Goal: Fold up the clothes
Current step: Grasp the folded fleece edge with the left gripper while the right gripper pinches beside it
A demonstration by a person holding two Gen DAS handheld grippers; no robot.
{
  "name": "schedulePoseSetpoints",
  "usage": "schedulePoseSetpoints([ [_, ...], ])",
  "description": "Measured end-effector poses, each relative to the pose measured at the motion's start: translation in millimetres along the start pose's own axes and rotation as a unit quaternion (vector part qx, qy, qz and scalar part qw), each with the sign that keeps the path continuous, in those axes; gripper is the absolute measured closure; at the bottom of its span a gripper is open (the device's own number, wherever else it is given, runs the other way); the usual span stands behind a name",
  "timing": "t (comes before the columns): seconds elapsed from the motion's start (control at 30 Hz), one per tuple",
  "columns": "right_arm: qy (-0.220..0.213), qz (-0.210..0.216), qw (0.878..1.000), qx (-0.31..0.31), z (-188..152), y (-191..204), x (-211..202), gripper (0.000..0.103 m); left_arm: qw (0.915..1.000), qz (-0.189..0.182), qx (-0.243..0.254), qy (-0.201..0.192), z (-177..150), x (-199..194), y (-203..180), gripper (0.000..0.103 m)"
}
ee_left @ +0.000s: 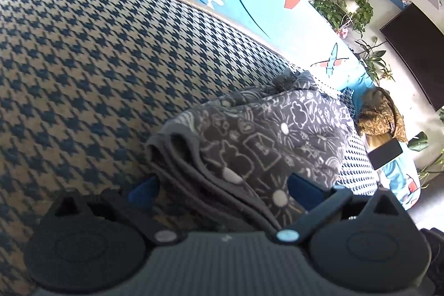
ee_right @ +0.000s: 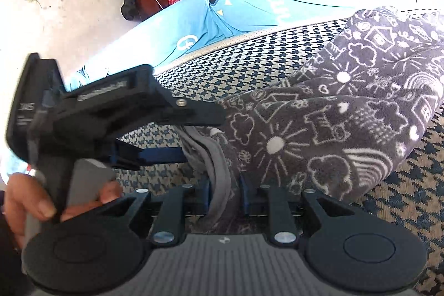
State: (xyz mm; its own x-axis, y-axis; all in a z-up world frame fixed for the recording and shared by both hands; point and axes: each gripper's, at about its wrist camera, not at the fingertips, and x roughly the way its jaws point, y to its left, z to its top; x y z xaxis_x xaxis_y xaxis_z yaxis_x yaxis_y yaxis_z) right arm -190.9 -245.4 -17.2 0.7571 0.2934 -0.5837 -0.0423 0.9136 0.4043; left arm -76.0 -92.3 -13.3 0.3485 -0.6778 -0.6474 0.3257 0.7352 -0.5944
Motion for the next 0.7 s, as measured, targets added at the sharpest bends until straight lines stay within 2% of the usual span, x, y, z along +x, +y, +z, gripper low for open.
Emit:
schedulePoseSetpoints([
  [0.13, -0.005, 0.001, 1.0, -0.007, 2.9, 3.3, -1.1, 0.081, 0.9999, 0.01, 0.008, 0.007, 1.5, 15.9, -3.6, 0.004],
  [0.23, -0.002, -0.008, 0.999, -0.035, 1.8, 10.9, 0.9, 0.081, 0.9996, 0.02, 0.017, 0.013, 1.9, 27.3, -7.0, 0.039],
  [0.27, 0.0, -0.012, 0.999, -0.046, 0.1, 14.9, 0.6, 0.081, 0.9993, 0.025, 0.023, 0.015, 1.5, 30.3, -8.4, 0.043],
  [0.33, 0.002, -0.026, 0.997, -0.079, -3.2, 26.7, -5.9, 0.08, 0.9985, 0.039, 0.037, 0.011, 0.3, 31.4, -10.6, 0.057],
  [0.4, 0.001, -0.039, 0.992, -0.122, -8.3, 40.6, -3.6, 0.079, 0.9985, 0.038, 0.037, 0.011, 1.0, 30.0, -10.2, 0.062],
  [0.5, -0.003, -0.053, 0.982, -0.183, -24.2, 51.2, -3.8, 0.069, 0.9987, 0.033, 0.036, 0.016, 3.1, 29.9, -10.3, 0.067],
  [0.63, -0.003, -0.07, 0.972, -0.225, -29.3, 59.9, 5.5, 0.058, 0.9984, 0.034, 0.039, 0.021, 4.6, 29.8, -10.7, 0.068],
  [0.7, 0.002, -0.073, 0.97, -0.232, -30.2, 61.3, 9.6, 0.057, 0.9984, 0.033, 0.039, 0.025, 5.8, 29.6, -10.8, 0.069],
])
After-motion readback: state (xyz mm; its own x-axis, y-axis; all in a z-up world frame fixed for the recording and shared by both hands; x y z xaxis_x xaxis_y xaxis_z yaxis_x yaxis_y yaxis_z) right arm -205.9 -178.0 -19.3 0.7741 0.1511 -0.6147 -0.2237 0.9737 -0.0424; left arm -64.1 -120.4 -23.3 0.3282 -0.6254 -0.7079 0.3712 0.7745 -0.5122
